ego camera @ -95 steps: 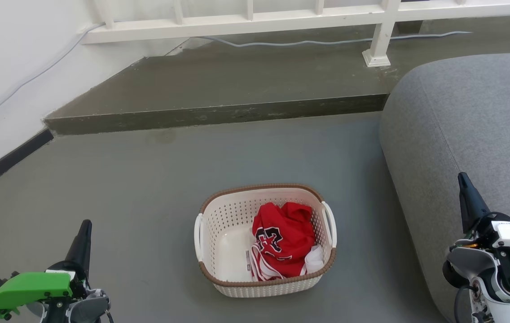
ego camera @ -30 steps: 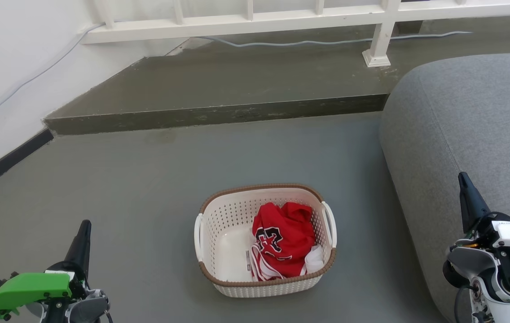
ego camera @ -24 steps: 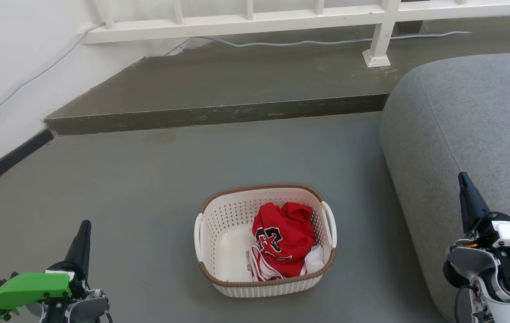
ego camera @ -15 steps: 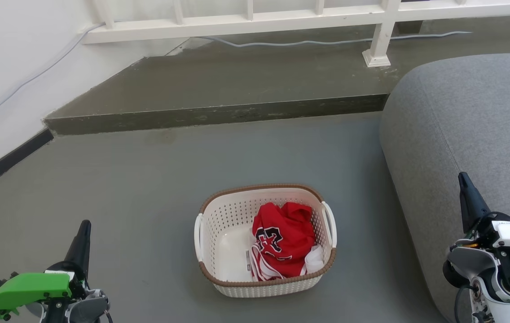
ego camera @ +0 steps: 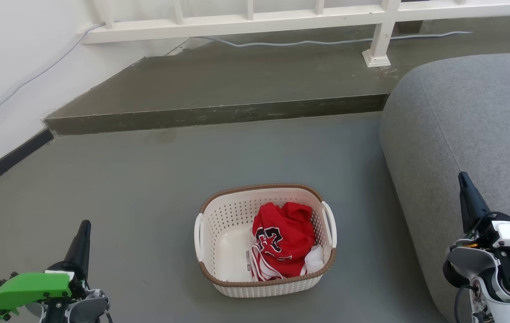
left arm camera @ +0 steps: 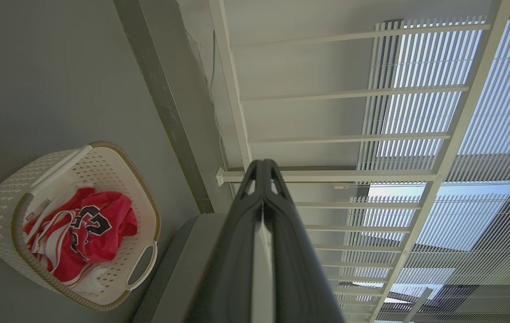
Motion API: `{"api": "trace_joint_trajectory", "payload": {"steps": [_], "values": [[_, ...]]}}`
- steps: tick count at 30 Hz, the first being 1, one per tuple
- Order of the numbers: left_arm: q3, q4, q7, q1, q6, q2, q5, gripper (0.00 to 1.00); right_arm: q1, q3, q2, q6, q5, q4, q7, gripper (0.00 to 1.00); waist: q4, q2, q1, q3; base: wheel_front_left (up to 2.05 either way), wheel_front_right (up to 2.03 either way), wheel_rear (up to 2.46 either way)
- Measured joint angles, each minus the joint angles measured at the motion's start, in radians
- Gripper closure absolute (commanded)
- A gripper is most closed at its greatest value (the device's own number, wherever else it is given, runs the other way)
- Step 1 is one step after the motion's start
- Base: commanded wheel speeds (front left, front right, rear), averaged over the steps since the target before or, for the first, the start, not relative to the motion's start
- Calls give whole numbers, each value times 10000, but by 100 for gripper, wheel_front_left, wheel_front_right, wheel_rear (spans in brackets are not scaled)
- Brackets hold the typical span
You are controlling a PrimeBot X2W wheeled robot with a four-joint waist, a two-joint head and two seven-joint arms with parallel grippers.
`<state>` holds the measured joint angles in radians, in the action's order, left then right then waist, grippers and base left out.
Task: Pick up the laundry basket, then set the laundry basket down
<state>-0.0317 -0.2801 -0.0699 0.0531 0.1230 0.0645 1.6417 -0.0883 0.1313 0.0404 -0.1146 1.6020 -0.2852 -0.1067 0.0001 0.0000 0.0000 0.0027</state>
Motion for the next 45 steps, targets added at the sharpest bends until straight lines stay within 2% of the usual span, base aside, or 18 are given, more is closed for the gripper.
{"api": "trace_joint_trajectory", "payload": {"steps": [45], "values": [[-27, 19, -12, 0, 0, -6, 0, 100, 0, 6, 0, 0, 0, 25, 0, 100, 0, 0, 0, 2, 0, 0, 0]]}}
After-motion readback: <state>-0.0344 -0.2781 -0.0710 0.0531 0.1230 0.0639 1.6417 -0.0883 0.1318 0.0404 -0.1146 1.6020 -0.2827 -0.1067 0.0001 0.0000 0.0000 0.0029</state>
